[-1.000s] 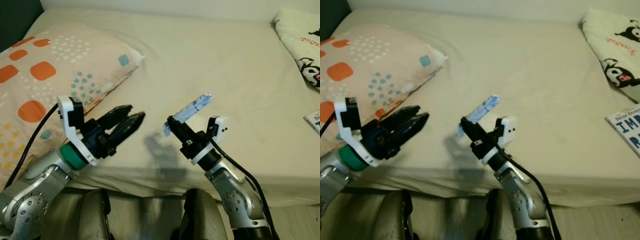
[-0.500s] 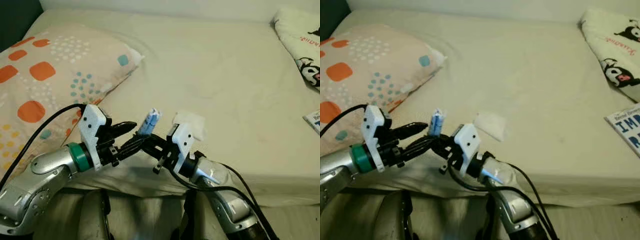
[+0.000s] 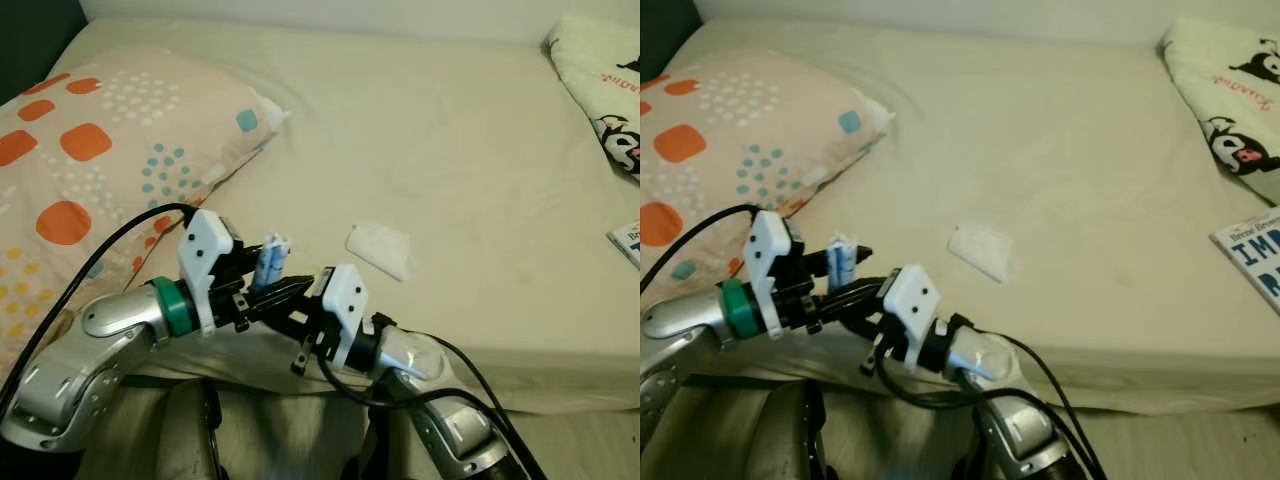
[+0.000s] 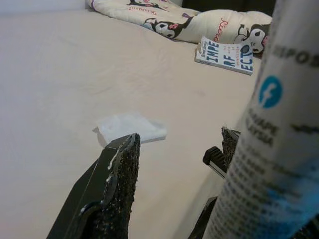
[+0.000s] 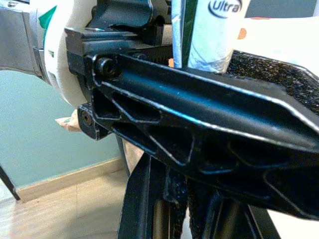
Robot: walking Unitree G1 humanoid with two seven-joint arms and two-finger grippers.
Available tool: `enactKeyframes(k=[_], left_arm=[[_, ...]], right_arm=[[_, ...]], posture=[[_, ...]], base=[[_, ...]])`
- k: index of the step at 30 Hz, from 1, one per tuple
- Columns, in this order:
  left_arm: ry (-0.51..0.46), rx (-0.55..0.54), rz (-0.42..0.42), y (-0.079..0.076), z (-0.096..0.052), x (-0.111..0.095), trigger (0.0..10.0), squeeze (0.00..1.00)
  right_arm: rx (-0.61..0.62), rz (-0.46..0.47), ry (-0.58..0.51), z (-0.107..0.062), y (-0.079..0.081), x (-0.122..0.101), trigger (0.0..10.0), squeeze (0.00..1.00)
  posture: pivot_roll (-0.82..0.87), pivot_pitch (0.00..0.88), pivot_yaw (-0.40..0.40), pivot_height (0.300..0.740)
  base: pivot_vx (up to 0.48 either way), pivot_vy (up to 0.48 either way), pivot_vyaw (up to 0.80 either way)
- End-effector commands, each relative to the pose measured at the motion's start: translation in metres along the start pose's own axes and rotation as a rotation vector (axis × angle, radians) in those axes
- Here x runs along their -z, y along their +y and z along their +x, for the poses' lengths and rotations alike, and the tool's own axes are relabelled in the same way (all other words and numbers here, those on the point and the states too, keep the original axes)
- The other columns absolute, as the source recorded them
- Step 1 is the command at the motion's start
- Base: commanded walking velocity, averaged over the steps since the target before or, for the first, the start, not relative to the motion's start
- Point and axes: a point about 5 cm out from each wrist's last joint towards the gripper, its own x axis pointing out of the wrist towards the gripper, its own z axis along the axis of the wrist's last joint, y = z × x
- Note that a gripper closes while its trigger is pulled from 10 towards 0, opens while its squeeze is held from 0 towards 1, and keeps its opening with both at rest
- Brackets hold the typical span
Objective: Clean up the room
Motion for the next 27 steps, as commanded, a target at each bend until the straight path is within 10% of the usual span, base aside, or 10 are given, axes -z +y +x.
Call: enactKeyframes(k=[1,26,27], left_arm=[[0.021,-0.012,-0.003,0.002,0.002,0.006,0.0,0.0],[-0.015,-0.123,-0.087,-0.004,-0.004,0.018,0.0,0.0],[-0.007,-0.136,-0.073,-0.003,-0.004,0.019,10.0,0.0]], right_arm=[[-0.079,-0.013,-0.027,0.005,0.013,-0.005,10.0,0.0],[0.223,-0.015,-0.009,-0.002,-0.026,0.007,10.0,0.0],[0.224,-0.015,-0.01,-0.001,-0.025,0.007,10.0,0.0]], posture=[[0.21,0.121,0.011,0.52],[0.22,0.129,0.009,0.52],[0.22,0.129,0.009,0.52]], base=[[0.0,0.0,0.0],[0.0,0.0,0.0],[0.0,0.0,0.0]])
